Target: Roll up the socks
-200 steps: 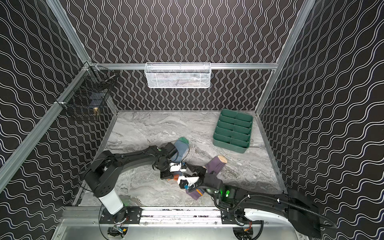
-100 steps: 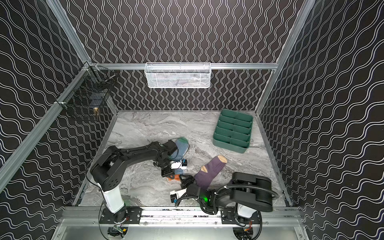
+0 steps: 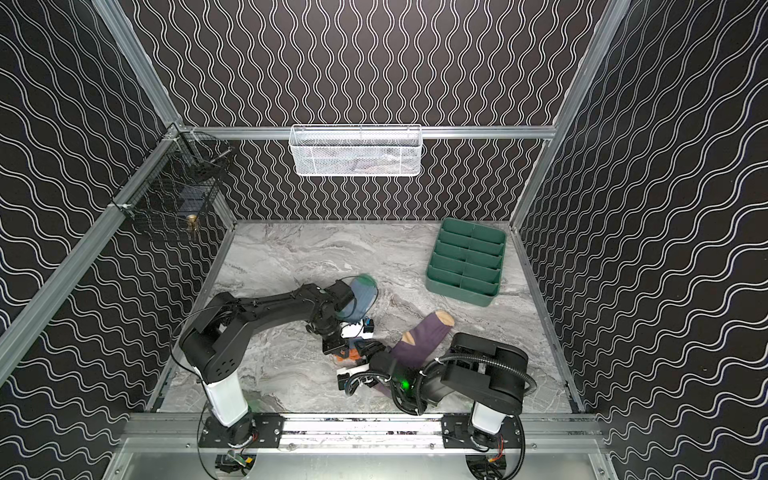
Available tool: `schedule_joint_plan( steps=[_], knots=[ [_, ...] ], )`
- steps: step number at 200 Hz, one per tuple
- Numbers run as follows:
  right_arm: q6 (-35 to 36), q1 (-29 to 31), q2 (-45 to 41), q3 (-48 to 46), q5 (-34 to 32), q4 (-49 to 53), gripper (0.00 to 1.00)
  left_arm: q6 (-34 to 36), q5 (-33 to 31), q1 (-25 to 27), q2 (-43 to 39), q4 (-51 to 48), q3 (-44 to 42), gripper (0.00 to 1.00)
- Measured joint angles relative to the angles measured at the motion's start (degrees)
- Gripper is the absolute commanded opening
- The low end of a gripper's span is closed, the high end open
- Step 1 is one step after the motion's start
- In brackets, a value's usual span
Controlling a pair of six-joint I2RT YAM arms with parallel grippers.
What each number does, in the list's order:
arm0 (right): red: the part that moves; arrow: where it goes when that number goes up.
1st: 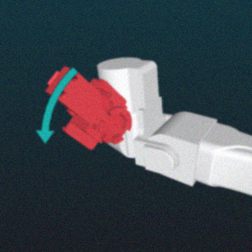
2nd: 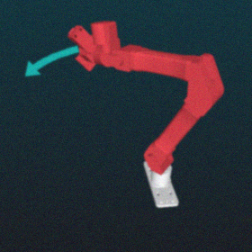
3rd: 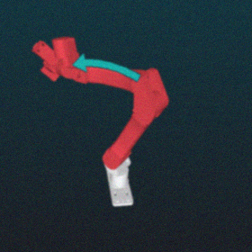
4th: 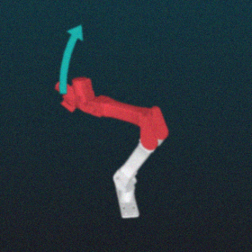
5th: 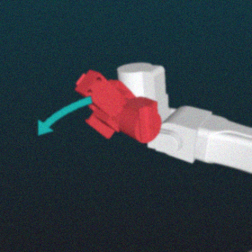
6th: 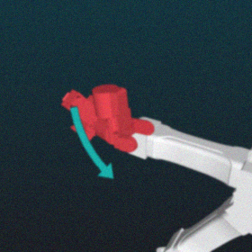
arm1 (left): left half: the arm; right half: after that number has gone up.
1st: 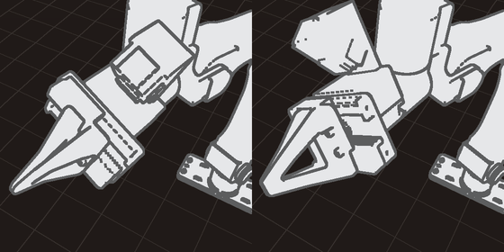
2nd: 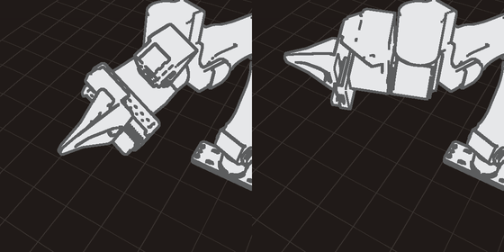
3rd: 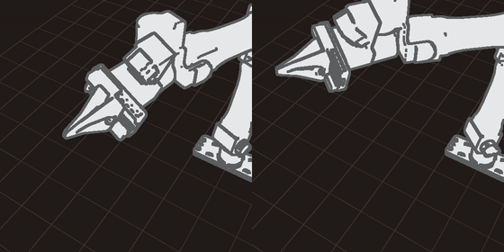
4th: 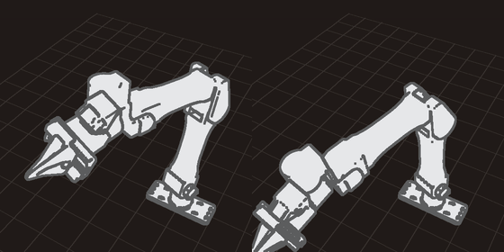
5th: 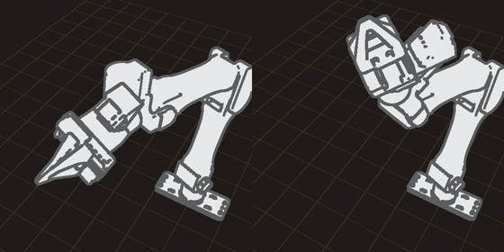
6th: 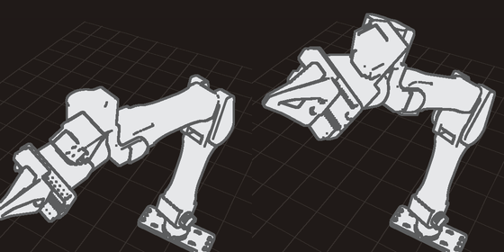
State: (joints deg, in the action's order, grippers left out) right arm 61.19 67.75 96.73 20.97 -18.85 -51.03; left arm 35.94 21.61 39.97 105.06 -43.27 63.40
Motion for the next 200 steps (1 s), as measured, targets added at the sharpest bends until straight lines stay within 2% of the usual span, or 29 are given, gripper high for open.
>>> schedule_joint_plan(
  steps=[23, 56, 75, 102, 131, 148, 170, 200],
  knots=[
    [-1.70, -0.39, -0.24, 0.63, 1.53, 1.70, 0.61, 0.00, 0.00, 0.00, 0.07, -0.04, 0.09, 0.00],
    [-2.75, -1.90, 2.58, 1.60, 3.26, -1.31, 0.56, 0.00, -0.02, 0.00, 0.42, -0.72, 0.68, 0.00],
    [-3.56, -3.23, 3.61, 2.19, 5.05, -1.77, 0.45, 0.00, -0.09, 0.00, -0.04, -0.50, 0.35, 0.00],
    [-3.76, -3.89, 4.31, 2.45, 7.06, -0.61, 0.15, 0.00, -0.90, 0.07, -1.70, 0.57, -0.96, 0.00],
    [-4.72, -4.04, 3.98, 3.21, 7.96, 2.51, 0.02, -0.02, -1.33, 0.07, -1.99, 1.31, -1.42, 0.00],
    [-6.10, -4.07, 3.21, 3.28, 8.79, 4.00, 0.00, -0.59, -1.53, 0.07, -1.99, 1.53, -1.42, 0.00],
    [-7.85, -4.07, 1.79, 3.30, 9.79, 6.78, 0.00, -1.92, -1.95, 0.17, -2.60, 2.05, -1.53, 0.16],
    [-10.29, -4.11, 0.15, 4.07, 10.99, 10.71, 0.00, -4.39, -2.93, 0.15, -6.03, 3.54, -2.73, 0.28]
  ],
)
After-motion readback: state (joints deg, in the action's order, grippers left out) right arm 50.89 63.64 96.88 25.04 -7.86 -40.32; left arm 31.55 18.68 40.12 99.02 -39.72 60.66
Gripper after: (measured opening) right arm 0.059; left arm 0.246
